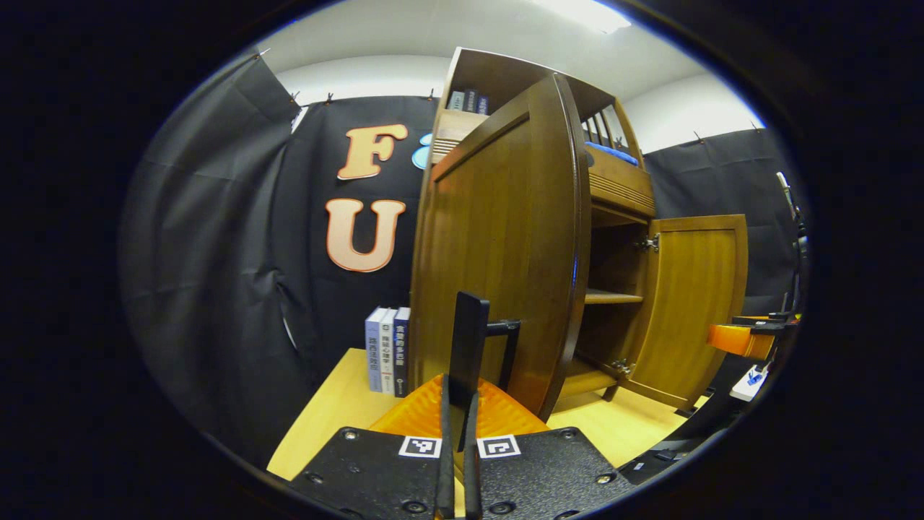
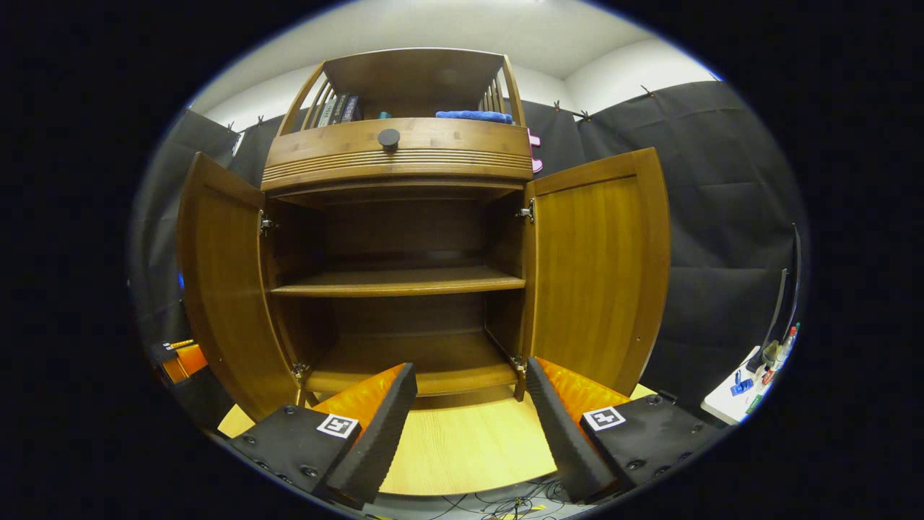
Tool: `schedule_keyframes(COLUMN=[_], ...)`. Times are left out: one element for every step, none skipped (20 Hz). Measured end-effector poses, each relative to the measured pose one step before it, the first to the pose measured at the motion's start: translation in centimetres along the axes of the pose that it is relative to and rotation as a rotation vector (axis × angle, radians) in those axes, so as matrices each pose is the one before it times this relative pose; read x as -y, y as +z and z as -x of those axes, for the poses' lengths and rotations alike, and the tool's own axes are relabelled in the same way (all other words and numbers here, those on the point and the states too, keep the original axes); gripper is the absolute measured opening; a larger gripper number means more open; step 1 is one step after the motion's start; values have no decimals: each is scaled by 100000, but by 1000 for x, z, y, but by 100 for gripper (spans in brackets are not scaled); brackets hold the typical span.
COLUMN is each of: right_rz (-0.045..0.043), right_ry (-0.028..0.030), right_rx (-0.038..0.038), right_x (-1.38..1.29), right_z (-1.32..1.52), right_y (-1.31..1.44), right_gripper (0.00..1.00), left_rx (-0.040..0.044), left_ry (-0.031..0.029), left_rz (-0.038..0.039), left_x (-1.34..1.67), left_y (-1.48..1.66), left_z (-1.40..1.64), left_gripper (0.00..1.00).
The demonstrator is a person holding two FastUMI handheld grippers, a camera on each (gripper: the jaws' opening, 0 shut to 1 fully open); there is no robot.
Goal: Open the right door of the double-door shoe cabinet with the right hand, and open the left door with the left hand.
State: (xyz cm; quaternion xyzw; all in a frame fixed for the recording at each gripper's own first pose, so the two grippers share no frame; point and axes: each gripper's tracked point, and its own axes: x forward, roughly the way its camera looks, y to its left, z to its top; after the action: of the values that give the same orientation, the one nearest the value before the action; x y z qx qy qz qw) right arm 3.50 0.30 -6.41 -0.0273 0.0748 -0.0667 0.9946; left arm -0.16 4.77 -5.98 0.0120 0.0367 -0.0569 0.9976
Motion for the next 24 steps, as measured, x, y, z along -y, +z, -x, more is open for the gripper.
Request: schedule_keyframes(right_rz=[45, 35, 2, -34, 80, 191, 216, 255, 127, 5, -93, -111, -66, 56, 25, -15, 58, 260, 462, 404, 242, 147, 122, 108], right_ry=[553, 757, 941, 733, 499, 316, 247, 204, -18, -223, -345, -325, -253, -194, -139, 19, 303, 259, 290, 454, 577, 554, 530, 586], right_rx=[-12, -152, -289, -117, 36, 259, 215, 17, -141, -71, 26, 85, 108, 30, 9, -125, -96, 53, -35, -112, -182, -134, -58, -135], right_x=[-304, -403, -459, -415, -319, -246, -142, -75, 15, 161, 81, 7, 95, 22, -14, -119, -270, -176, -262, -358, -327, -491, -302, -341], right_z=[23, 61, 23, 64, -52, 77, 134, 139, 144, 34, 76, 36, 2, 24, 48, -119, -42, 80, -7, -43, 5, -43, 70, 36], right_y=[-55, -53, -166, -42, -30, 62, 43, 35, -64, -80, -53, 36, 83, 130, 16, -78, -26, 12, -15, -28, -83, -54, -82, -1], right_gripper=[98, 98, 98, 100, 100, 98, 98, 98, 98, 98, 98, 98, 98, 98, 98, 98, 98, 98, 98, 98, 98, 98, 100, 98], left_rx=[-23, -273, -431, -561, -368, -124, -124, -299, -241, -213, -41, 28, 83, 16, -5, -141, 70, 127, 148, -61, -16, 124, -17, -539], left_ry=[1823, 983, -714, -1236, -292, -181, -318, -432, -359, -186, -90, -415, -820, -684, -418, -128, -38, -41, 182, 647, 1343, 2120, 1443, 801], left_rz=[68, 195, 914, 125, -1275, -1837, -1068, 61, 459, 119, -315, -294, -10, -181, -407, -41, 374, 320, -157, -301, -40, 275, 721, 1257], left_x=[-951, -653, -298, 138, -9, -150, -68, -118, -147, -186, -209, -131, -21, -96, -7, -217, -141, -92, -286, -359, -548, -910, -758, -523], left_y=[111, -181, -51, 112, -114, 65, 66, 46, -1, 51, 46, -19, -29, -8, 62, 4, 64, -17, 37, -66, -21, 11, 57, 34], left_z=[205, 31, 74, 9, 281, -251, 166, -101, 98, -21, 76, 99, 191, 147, 126, 39, 75, 177, 131, 108, 206, 441, 271, 474], left_gripper=[6, 5, 2, 2, 2, 2, 0, 2, 2, 0, 4, 2, 2, 2, 2, 2, 0, 2, 0, 1, 1, 1, 2, 0])
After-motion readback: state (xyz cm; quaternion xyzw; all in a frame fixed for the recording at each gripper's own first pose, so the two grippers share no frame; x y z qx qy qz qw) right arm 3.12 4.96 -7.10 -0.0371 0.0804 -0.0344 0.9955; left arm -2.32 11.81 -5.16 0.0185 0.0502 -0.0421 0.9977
